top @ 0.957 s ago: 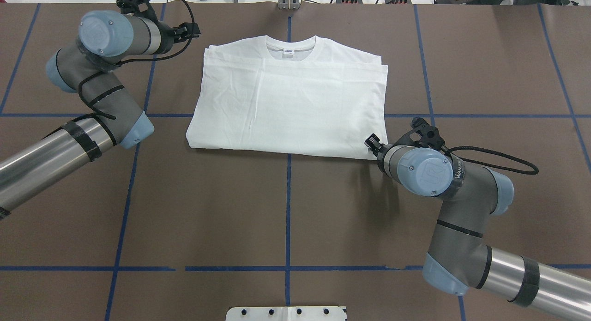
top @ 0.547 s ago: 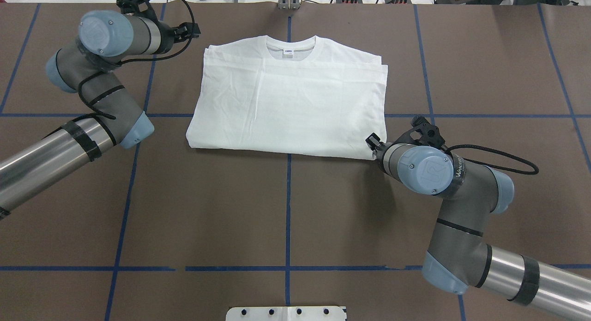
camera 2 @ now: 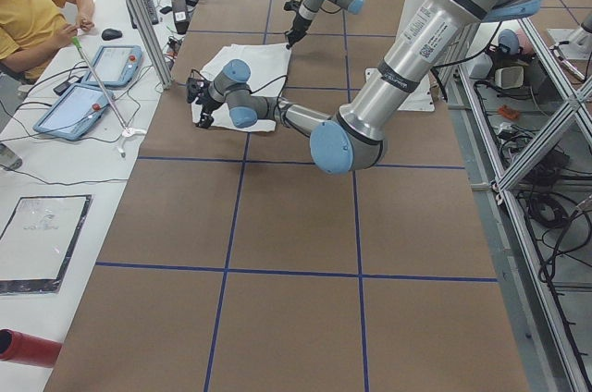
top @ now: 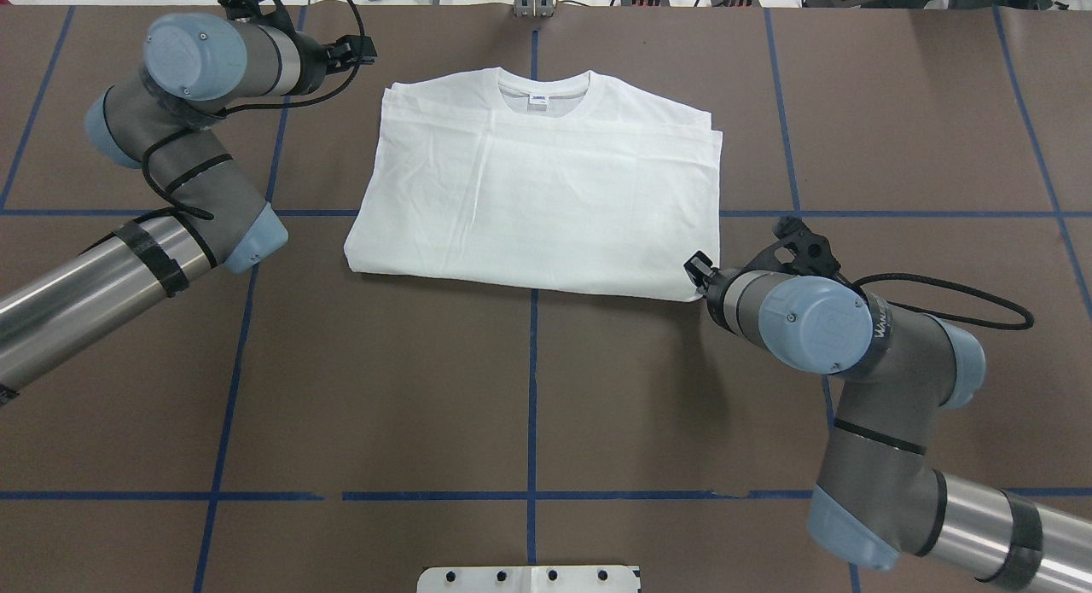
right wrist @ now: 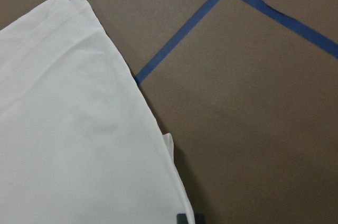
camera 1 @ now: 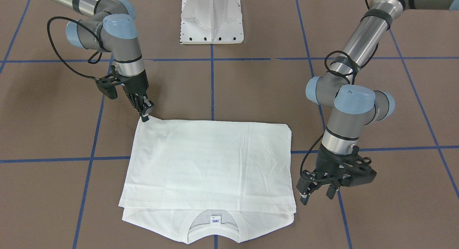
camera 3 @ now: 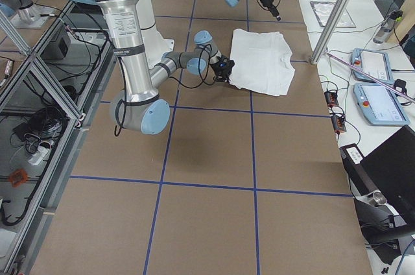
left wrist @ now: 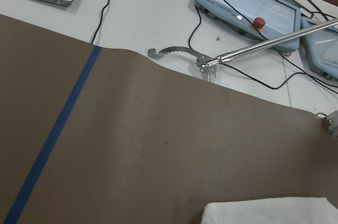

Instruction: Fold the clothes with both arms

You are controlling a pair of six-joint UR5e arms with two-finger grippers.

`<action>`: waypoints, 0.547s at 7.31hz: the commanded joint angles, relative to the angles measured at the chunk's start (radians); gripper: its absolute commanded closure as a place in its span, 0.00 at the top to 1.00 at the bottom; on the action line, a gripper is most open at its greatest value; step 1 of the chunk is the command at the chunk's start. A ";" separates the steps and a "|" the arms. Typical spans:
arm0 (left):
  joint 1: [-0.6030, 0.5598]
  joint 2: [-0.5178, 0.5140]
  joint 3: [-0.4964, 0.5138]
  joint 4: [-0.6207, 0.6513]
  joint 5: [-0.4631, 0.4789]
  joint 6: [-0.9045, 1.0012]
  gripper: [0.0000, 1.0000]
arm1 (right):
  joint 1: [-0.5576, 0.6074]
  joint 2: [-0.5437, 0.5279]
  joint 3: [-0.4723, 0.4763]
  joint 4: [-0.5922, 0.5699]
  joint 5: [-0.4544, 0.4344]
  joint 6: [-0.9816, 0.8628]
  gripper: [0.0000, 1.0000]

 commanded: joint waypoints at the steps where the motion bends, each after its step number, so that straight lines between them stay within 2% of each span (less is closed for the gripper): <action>1: 0.009 0.064 -0.169 -0.003 -0.132 0.003 1.00 | -0.148 -0.120 0.228 -0.153 -0.002 0.004 0.00; 2: 0.013 0.119 -0.290 -0.014 -0.252 -0.001 1.00 | -0.229 -0.149 0.310 -0.196 0.001 0.007 0.00; 3: 0.041 0.184 -0.421 -0.012 -0.268 -0.006 1.00 | -0.326 -0.172 0.371 -0.261 0.004 0.008 0.00; 4: 0.085 0.225 -0.506 0.003 -0.264 -0.111 1.00 | -0.410 -0.177 0.405 -0.331 0.006 0.010 0.00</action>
